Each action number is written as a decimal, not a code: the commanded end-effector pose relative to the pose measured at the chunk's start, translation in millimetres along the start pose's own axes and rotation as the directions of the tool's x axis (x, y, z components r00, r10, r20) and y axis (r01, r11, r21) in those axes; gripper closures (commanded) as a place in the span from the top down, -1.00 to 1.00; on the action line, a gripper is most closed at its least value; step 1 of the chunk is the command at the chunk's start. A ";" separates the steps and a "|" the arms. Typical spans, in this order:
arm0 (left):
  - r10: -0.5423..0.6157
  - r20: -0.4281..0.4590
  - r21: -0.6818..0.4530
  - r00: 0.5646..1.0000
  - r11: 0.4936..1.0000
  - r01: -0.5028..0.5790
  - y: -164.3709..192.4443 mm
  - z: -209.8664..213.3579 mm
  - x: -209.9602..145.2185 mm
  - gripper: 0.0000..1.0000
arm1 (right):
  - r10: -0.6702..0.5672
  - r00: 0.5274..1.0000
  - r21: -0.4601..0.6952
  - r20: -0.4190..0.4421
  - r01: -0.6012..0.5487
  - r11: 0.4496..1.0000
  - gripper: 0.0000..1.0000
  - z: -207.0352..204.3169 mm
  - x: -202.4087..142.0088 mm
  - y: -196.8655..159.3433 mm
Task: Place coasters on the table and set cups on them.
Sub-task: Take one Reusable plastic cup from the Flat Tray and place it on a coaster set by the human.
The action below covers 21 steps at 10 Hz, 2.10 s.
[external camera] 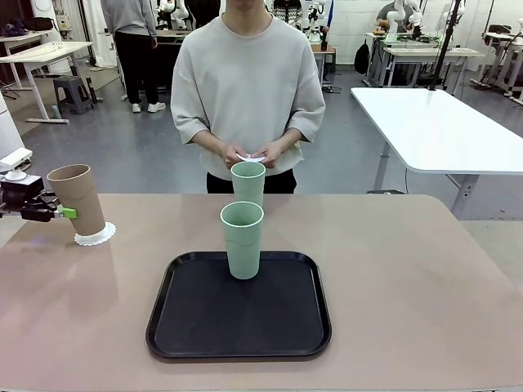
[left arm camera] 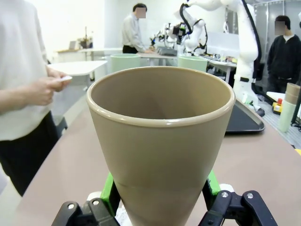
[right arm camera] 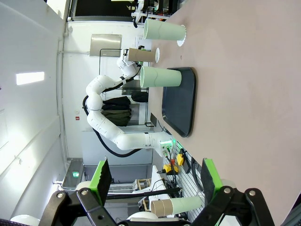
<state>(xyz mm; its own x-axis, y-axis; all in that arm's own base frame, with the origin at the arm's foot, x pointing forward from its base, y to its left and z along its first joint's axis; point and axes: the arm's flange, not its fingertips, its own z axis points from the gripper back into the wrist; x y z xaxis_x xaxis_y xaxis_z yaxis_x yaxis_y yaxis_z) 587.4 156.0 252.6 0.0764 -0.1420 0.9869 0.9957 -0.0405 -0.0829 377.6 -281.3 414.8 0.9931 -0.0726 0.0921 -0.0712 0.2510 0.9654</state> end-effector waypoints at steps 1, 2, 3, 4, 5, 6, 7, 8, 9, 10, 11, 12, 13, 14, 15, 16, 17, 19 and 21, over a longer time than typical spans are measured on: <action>-0.015 0.014 -0.006 1.000 1.000 0.015 10.5 6.0 -2.2 0.70 | 0.002 1.000 0.004 0.014 -0.002 1.000 1.00 -0.6 2.3 0.4; -0.009 0.015 -0.007 1.000 1.000 0.009 11.9 6.3 -4.3 0.70 | 0.002 1.000 0.004 0.014 -0.002 1.000 1.00 -0.6 2.3 0.4; -0.006 0.013 -0.009 1.000 1.000 0.007 14.9 4.9 -7.0 0.70 | 0.002 1.000 0.004 0.014 -0.002 1.000 1.00 -0.6 2.3 0.4; -0.005 0.009 -0.012 1.000 1.000 0.005 15.3 3.9 -9.2 0.70 | 0.002 1.000 0.004 0.014 -0.002 1.000 1.00 -0.6 2.3 0.4; 0.000 0.008 -0.014 1.000 1.000 0.000 16.4 3.2 -11.6 0.70 | 0.002 1.000 0.004 0.014 -0.002 1.000 1.00 -0.6 2.3 0.4; 0.005 0.002 -0.018 1.000 1.000 -0.005 17.7 2.4 -13.9 0.70 | 0.002 1.000 0.004 0.014 -0.002 1.000 1.00 -0.6 2.3 0.4; 0.008 -0.005 -0.019 1.000 1.000 -0.008 17.4 1.3 -16.2 0.70 | 0.002 1.000 0.004 0.014 -0.002 1.000 1.00 -0.6 2.3 0.4; 0.008 -0.010 -0.020 1.000 1.000 -0.008 17.5 1.5 -17.2 0.70 | 0.002 1.000 0.004 0.014 -0.002 1.000 1.00 -0.6 2.3 0.4; 0.005 -0.012 -0.017 1.000 1.000 -0.005 18.1 1.0 -17.6 0.70 | 0.002 1.000 0.004 0.014 -0.002 1.000 1.00 -0.6 2.3 0.4; 0.001 -0.017 -0.014 1.000 1.000 -0.002 18.3 1.1 -17.8 0.70 | 0.002 1.000 0.004 0.014 -0.002 1.000 1.00 -0.6 2.3 0.4; 0.000 -0.022 -0.013 1.000 1.000 0.000 18.2 1.0 -18.3 0.70 | 0.002 1.000 0.004 0.014 -0.002 1.000 1.00 -0.6 2.3 0.4; -0.003 -0.032 -0.014 0.999 1.000 0.003 19.0 0.3 -19.3 0.70 | 0.002 1.000 0.004 0.014 -0.002 1.000 1.00 -0.6 2.3 0.4; -0.004 -0.039 -0.015 0.999 1.000 0.004 18.8 0.7 -19.7 0.70 | 0.002 1.000 0.004 0.014 -0.002 1.000 1.00 -0.6 2.3 0.4; -0.004 -0.045 -0.017 0.999 1.000 0.003 19.1 0.2 -20.3 0.70 | 0.002 1.000 0.004 0.014 -0.002 1.000 1.00 -0.6 2.3 0.4; -0.001 -0.052 -0.018 0.999 1.000 0.000 19.8 -0.5 -21.1 0.70 | 0.002 1.000 0.004 0.014 -0.002 1.000 1.00 -0.6 2.3 0.4; -0.003 -0.063 -0.015 0.998 1.000 0.002 20.9 -1.5 -23.0 0.70 | 0.002 1.000 0.004 0.014 -0.002 1.000 1.00 -0.6 2.3 0.4; -0.007 -0.066 -0.019 0.998 1.000 0.006 21.1 -2.5 -24.7 0.70 | 0.002 1.000 0.004 0.014 -0.002 1.000 1.00 -0.6 2.3 0.4; -0.010 -0.070 -0.021 0.997 1.000 0.009 20.5 -2.9 -26.1 1.00 | 0.002 1.000 0.004 0.014 -0.002 1.000 1.00 -0.6 2.3 0.4; -0.012 -0.085 -0.019 0.996 1.000 0.010 19.4 -2.8 -26.4 1.00 | 0.002 1.000 0.004 0.014 -0.002 1.000 1.00 -0.6 2.3 0.4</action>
<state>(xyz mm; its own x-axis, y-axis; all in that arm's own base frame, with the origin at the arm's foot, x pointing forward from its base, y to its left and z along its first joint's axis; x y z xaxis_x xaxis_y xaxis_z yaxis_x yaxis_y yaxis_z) 601.3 155.8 226.2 0.0816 -0.1912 0.9781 0.9938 -0.0590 -0.0945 377.6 -281.3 414.8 0.9931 -0.0726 0.0921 -0.0711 0.2510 0.9654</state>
